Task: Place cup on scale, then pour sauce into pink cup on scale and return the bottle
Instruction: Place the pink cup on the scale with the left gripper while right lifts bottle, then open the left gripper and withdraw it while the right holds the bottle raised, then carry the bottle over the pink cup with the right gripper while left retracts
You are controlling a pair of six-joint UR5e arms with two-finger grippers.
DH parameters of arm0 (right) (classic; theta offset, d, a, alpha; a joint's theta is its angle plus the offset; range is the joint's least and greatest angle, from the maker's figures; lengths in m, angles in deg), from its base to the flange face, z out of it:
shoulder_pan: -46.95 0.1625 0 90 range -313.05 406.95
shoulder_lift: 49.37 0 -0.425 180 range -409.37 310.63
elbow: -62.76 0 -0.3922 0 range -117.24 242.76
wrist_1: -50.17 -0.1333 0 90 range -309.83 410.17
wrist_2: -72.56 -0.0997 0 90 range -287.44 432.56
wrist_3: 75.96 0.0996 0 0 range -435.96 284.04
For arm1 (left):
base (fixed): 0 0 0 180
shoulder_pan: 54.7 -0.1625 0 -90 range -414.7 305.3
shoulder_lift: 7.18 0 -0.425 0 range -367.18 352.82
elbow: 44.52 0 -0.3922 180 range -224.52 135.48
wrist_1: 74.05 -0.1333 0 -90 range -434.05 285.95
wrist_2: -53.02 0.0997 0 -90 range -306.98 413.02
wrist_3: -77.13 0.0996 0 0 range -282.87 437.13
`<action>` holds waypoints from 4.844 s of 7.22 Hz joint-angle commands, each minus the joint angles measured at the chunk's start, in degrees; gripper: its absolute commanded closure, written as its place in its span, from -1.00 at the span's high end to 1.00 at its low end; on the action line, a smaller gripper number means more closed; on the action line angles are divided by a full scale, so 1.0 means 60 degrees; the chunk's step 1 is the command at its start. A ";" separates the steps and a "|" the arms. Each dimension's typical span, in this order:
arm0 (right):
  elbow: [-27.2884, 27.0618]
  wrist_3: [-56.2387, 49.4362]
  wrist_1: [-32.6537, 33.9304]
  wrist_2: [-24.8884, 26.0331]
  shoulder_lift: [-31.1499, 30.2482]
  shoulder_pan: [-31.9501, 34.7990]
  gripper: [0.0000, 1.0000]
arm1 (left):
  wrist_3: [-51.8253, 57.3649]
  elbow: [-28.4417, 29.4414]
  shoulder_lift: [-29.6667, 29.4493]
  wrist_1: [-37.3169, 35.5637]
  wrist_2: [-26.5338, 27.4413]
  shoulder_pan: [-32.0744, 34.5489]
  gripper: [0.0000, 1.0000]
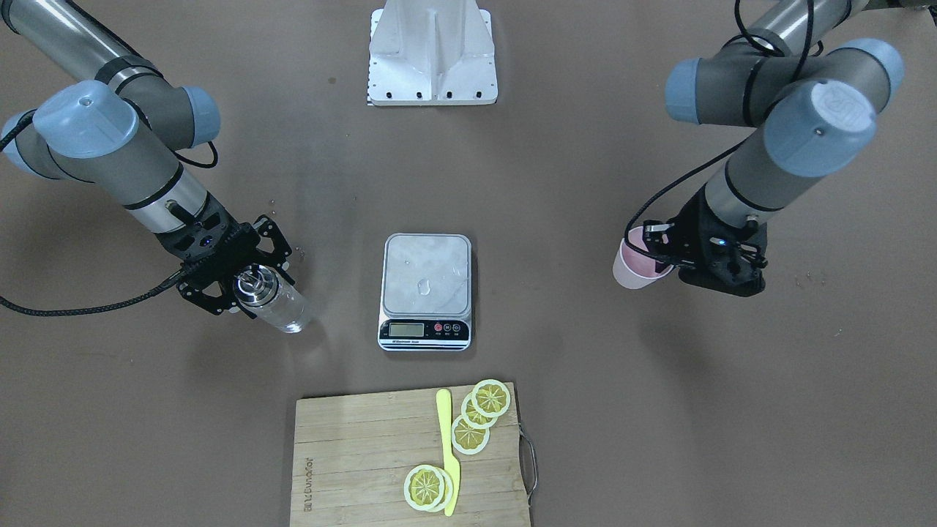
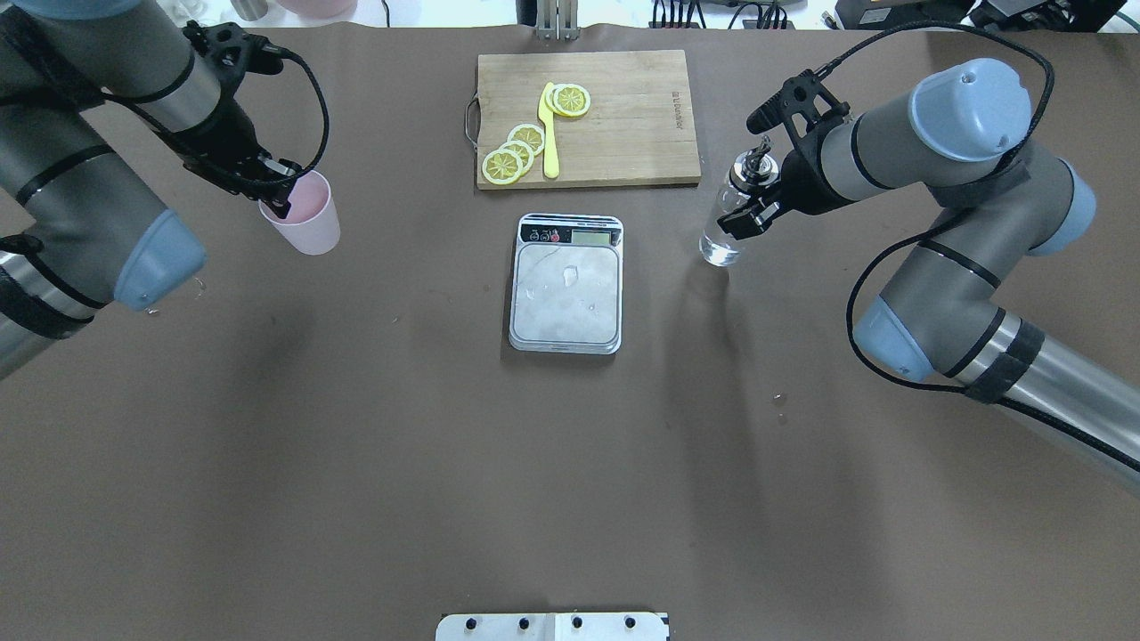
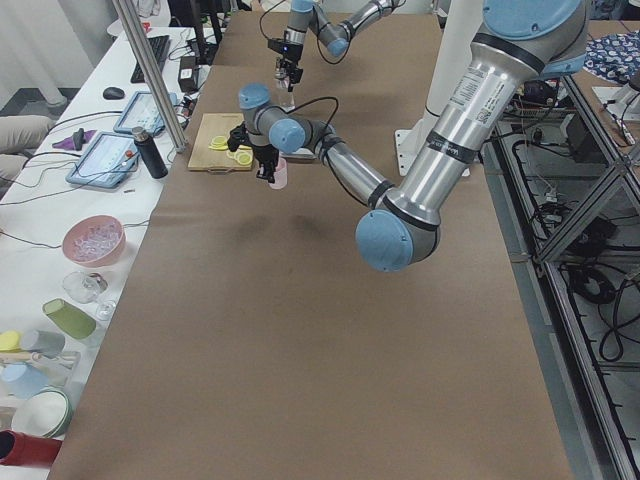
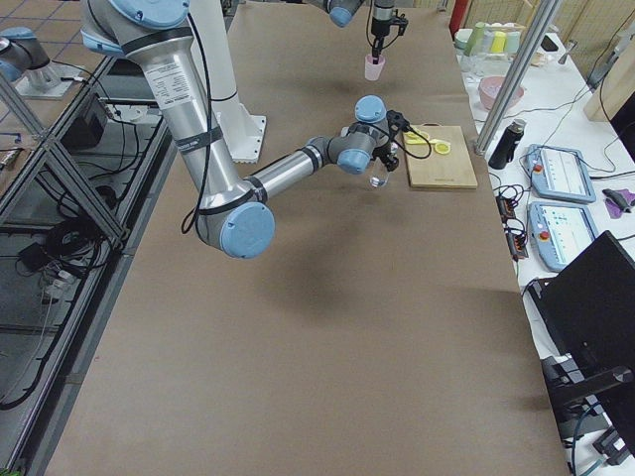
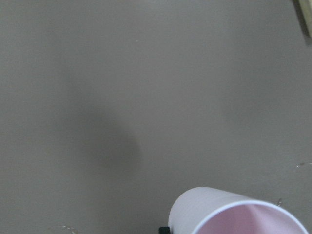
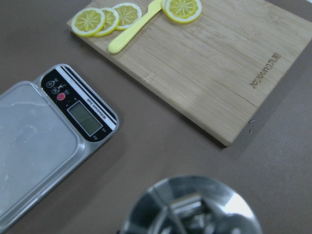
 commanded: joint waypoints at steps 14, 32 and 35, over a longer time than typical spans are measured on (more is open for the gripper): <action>-0.1138 -0.1235 0.4749 0.2679 0.1770 -0.0555 -1.00 | -0.3601 0.3609 -0.3779 0.1966 0.1667 -0.2733 -1.00; -0.1489 -0.1352 0.7912 0.6587 0.2752 -0.2077 -1.00 | -0.1014 0.0695 -0.0222 0.2245 -0.0647 0.0385 0.94; -0.1489 -0.1352 0.8512 0.7554 0.2840 -0.2312 -1.00 | -0.0148 0.0184 0.1066 0.2347 -0.0632 0.0926 0.94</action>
